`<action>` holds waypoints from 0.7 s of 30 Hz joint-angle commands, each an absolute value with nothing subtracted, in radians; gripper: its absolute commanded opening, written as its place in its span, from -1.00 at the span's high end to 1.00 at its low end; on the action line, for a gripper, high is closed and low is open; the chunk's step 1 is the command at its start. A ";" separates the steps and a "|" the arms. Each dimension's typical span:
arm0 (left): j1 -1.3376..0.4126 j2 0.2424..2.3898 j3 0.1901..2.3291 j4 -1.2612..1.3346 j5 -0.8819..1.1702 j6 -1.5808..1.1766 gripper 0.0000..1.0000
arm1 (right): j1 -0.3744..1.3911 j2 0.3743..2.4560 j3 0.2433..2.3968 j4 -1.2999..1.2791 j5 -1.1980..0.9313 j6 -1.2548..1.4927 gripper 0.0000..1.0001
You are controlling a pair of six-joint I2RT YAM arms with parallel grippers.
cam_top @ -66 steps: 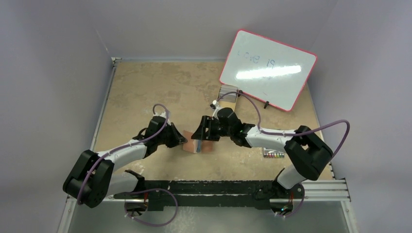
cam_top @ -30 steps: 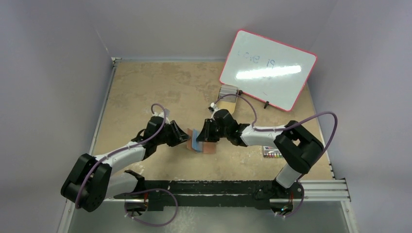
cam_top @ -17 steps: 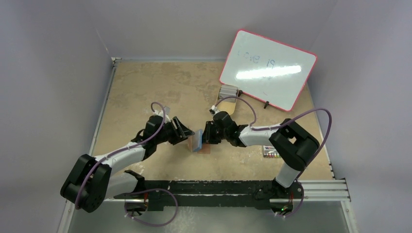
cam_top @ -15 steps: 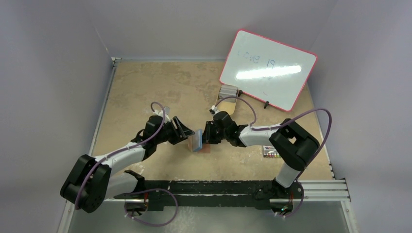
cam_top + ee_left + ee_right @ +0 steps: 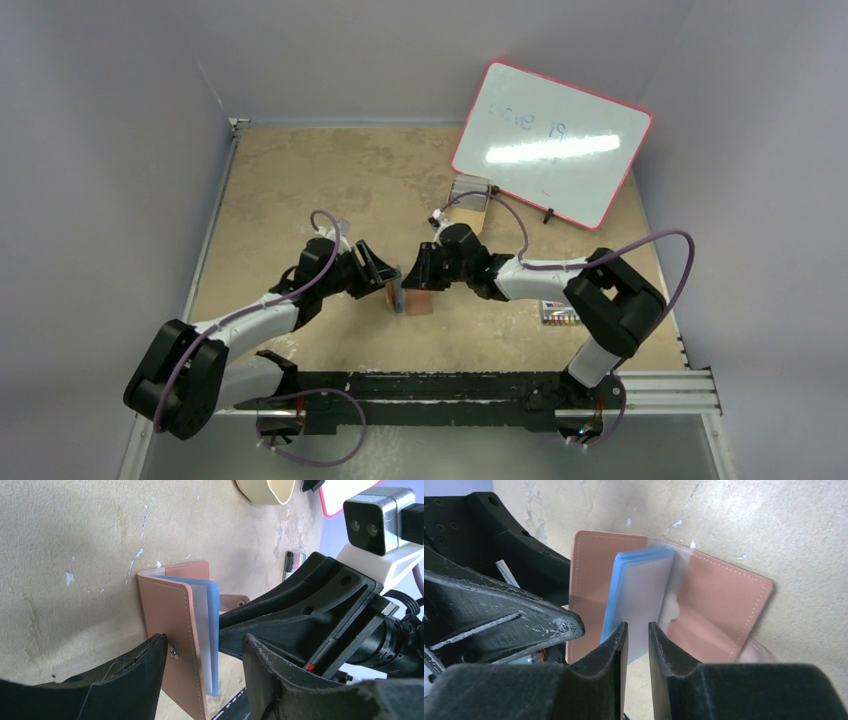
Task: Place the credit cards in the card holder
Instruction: Turn over the card slot in the card holder.
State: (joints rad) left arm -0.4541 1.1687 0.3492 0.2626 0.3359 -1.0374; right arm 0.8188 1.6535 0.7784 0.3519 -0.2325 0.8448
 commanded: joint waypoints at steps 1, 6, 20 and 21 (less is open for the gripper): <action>-0.457 1.135 0.361 0.287 0.348 -1.027 -0.12 | 0.819 1.669 0.833 0.405 -0.277 0.840 0.52; -0.457 1.133 0.358 0.269 0.333 -1.011 -0.13 | 0.820 1.708 0.847 0.431 -0.314 0.844 0.51; -0.457 1.132 0.358 0.238 0.302 -0.978 0.65 | 0.820 1.704 0.840 0.381 -0.258 0.834 0.49; -0.458 1.134 0.358 0.241 0.303 -0.978 0.70 | 0.821 1.702 0.840 0.375 -0.255 0.831 0.49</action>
